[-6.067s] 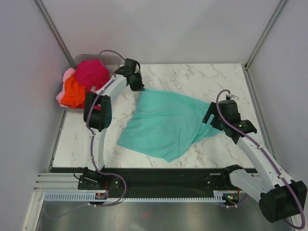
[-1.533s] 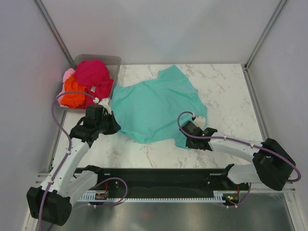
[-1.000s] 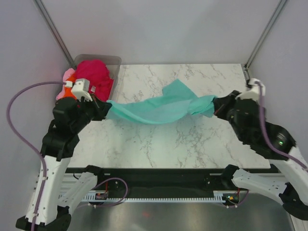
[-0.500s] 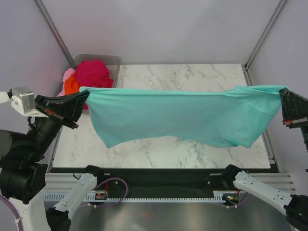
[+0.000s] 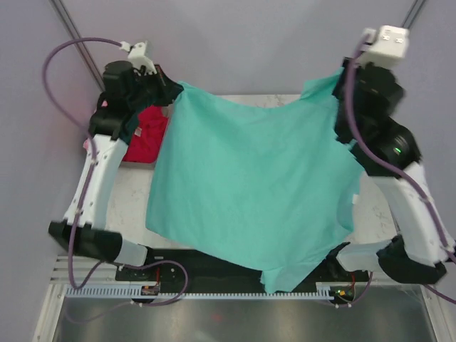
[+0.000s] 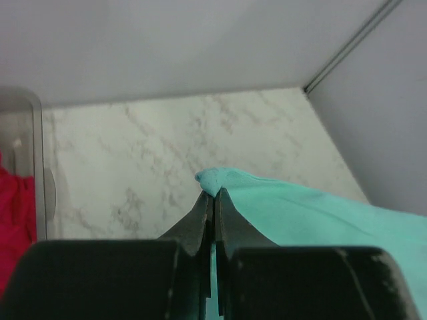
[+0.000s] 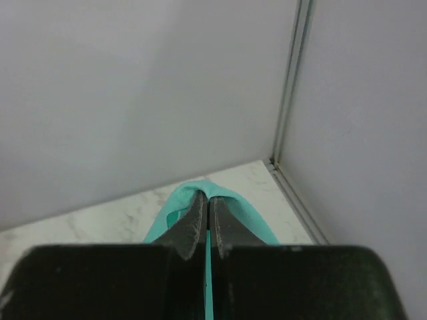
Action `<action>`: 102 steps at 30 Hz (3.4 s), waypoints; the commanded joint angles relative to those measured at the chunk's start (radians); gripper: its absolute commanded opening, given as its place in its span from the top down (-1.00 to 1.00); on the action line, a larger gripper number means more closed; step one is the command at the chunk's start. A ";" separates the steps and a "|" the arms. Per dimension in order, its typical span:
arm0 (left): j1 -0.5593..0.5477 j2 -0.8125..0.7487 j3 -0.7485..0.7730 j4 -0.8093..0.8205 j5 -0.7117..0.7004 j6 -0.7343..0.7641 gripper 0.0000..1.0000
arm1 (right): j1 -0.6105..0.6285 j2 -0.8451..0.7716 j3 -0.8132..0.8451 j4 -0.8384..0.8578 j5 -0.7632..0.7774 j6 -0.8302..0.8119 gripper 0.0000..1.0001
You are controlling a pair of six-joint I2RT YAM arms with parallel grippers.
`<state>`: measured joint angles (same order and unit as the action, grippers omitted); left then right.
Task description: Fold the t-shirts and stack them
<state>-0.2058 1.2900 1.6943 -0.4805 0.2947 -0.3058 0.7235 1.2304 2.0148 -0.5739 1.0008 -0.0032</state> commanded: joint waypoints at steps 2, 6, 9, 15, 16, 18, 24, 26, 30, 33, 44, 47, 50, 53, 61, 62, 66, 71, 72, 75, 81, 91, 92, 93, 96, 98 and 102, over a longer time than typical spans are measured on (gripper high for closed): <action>0.058 0.323 0.062 -0.099 -0.043 -0.067 0.96 | -0.336 0.231 -0.119 -0.006 -0.225 0.113 1.00; 0.098 0.634 0.168 -0.130 -0.043 -0.127 0.96 | -0.536 0.511 -0.163 0.109 -0.543 0.175 1.00; 0.109 0.846 0.374 -0.202 0.040 -0.184 0.15 | -0.562 0.788 0.043 0.096 -0.606 0.160 -0.07; 0.091 0.869 0.463 -0.271 0.000 -0.167 -0.77 | -0.570 1.074 0.458 -0.101 -0.623 0.146 -0.96; 0.089 0.850 0.453 -0.273 -0.021 -0.147 -0.80 | -0.569 1.049 0.420 -0.075 -0.636 0.166 -0.96; 0.085 0.791 0.401 -0.273 -0.031 -0.139 -0.82 | -0.569 0.928 0.223 -0.025 -0.656 0.190 -0.96; 0.031 0.560 0.046 -0.257 -0.123 -0.115 -0.79 | -0.570 0.597 -0.304 0.072 -0.769 0.341 -0.96; 0.025 0.450 -0.081 -0.222 -0.127 -0.124 -0.78 | -0.572 0.522 -0.460 0.085 -0.836 0.377 -0.96; 0.023 0.246 -0.461 -0.165 -0.213 -0.179 -0.75 | -0.572 0.404 -0.687 0.089 -0.997 0.439 -0.92; 0.025 0.080 -0.658 -0.152 -0.273 -0.217 -0.74 | -0.561 0.249 -0.888 0.108 -1.030 0.488 -0.89; 0.026 -0.267 -1.102 -0.004 -0.384 -0.463 -0.49 | -0.276 -0.218 -1.258 -0.032 -0.887 0.637 -0.85; 0.028 -0.259 -1.153 0.040 -0.393 -0.486 -0.38 | -0.231 -0.299 -1.309 -0.072 -0.877 0.683 -0.81; 0.028 -0.242 -1.185 0.101 -0.399 -0.498 -0.33 | -0.223 -0.380 -1.341 -0.084 -0.883 0.689 -0.82; 0.026 -0.212 -1.216 0.180 -0.387 -0.501 -0.27 | -0.223 -0.414 -1.337 -0.109 -0.880 0.681 -0.82; 0.026 -0.095 -1.249 0.301 -0.364 -0.510 0.24 | -0.220 -0.381 -1.334 -0.188 -0.834 0.698 -0.79; 0.026 -0.109 -1.249 0.306 -0.382 -0.510 0.36 | -0.217 -0.378 -1.338 -0.196 -0.834 0.718 -0.77; 0.028 -0.139 -1.245 0.322 -0.422 -0.455 0.96 | -0.133 -0.361 -1.349 -0.292 -0.731 0.853 -0.73; 0.026 -0.147 -1.271 0.379 -0.404 -0.420 0.96 | 0.055 -0.299 -1.341 -0.374 -0.653 1.009 -0.71; 0.026 -0.159 -1.276 0.388 -0.411 -0.421 0.96 | 0.095 -0.258 -1.338 -0.383 -0.637 1.040 -0.71; 0.025 -0.178 -1.291 0.398 -0.416 -0.421 0.96 | 0.227 -0.200 -1.382 -0.354 -0.633 1.170 -0.70; 0.023 -0.262 -1.328 0.399 -0.451 -0.440 0.96 | 0.358 -0.204 -1.478 -0.311 -0.584 1.434 -0.56; 0.023 -0.322 -1.358 0.407 -0.488 -0.460 0.96 | 0.386 -0.246 -1.596 -0.251 -0.588 1.617 -0.51; 0.023 -0.317 -1.357 0.407 -0.485 -0.460 0.96 | 0.389 -0.238 -1.591 -0.254 -0.587 1.614 -0.41; 0.023 -0.305 -1.355 0.407 -0.483 -0.461 0.96 | 0.387 -0.209 -1.579 -0.256 -0.587 1.609 -0.34; 0.023 -0.290 -1.345 0.407 -0.482 -0.458 0.96 | 0.389 -0.145 -1.553 -0.259 -0.582 1.585 0.10; 0.023 -0.285 -1.345 0.407 -0.482 -0.458 0.96 | 0.389 -0.131 -1.547 -0.250 -0.576 1.566 0.63; 0.023 -0.293 -1.342 0.399 -0.482 -0.457 0.96 | 0.389 -0.189 -1.513 -0.294 -0.530 1.545 1.00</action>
<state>-0.1810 1.0027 0.3428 -0.1097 -0.1524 -0.7616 1.1080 1.0714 0.4908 -0.8413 0.4305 1.5440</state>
